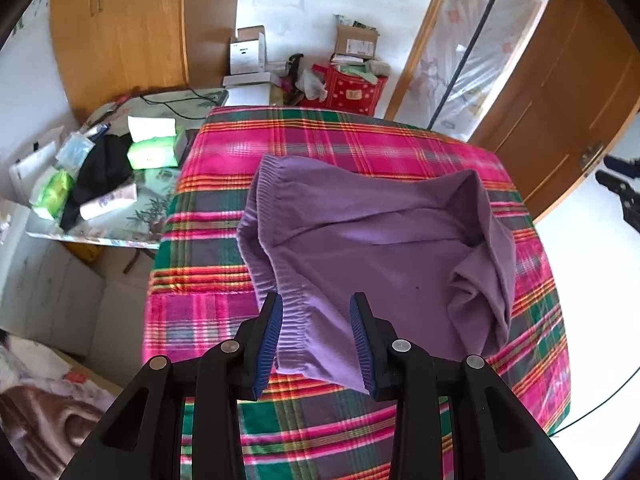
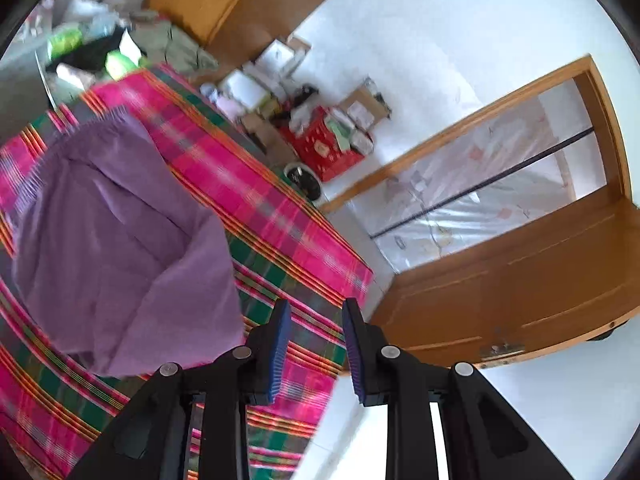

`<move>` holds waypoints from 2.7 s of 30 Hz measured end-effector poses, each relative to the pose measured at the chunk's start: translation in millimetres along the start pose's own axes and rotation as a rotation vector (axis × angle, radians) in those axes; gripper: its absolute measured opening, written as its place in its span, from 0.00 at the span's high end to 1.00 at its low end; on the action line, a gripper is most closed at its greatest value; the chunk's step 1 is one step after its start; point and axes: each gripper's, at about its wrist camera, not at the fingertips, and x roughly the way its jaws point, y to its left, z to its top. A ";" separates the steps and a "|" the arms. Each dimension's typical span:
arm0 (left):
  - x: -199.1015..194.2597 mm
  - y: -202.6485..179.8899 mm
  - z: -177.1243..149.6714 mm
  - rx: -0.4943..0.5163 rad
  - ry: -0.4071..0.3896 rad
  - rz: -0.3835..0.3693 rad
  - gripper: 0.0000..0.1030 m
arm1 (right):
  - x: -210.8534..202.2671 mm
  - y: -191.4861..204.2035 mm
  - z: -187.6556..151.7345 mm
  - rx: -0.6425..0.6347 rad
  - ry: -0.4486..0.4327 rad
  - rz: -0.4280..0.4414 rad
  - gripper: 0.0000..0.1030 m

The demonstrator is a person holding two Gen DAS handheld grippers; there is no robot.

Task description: Fold clothes

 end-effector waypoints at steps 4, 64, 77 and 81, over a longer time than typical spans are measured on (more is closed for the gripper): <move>23.3 23.9 -29.3 -0.073 -0.020 -0.030 0.64 | -10.6 35.2 -29.3 0.062 -0.151 0.227 0.73; 96.6 106.4 -118.4 -0.764 -0.096 -0.460 0.90 | 51.3 265.8 -61.4 0.123 -0.302 0.599 0.93; 52.1 118.0 -124.6 -0.749 -0.212 -0.461 0.90 | 10.1 260.4 -58.8 0.108 -0.414 0.627 0.97; 42.6 121.6 -130.9 -0.738 -0.227 -0.453 0.91 | -0.6 263.2 -57.9 0.092 -0.435 0.605 0.97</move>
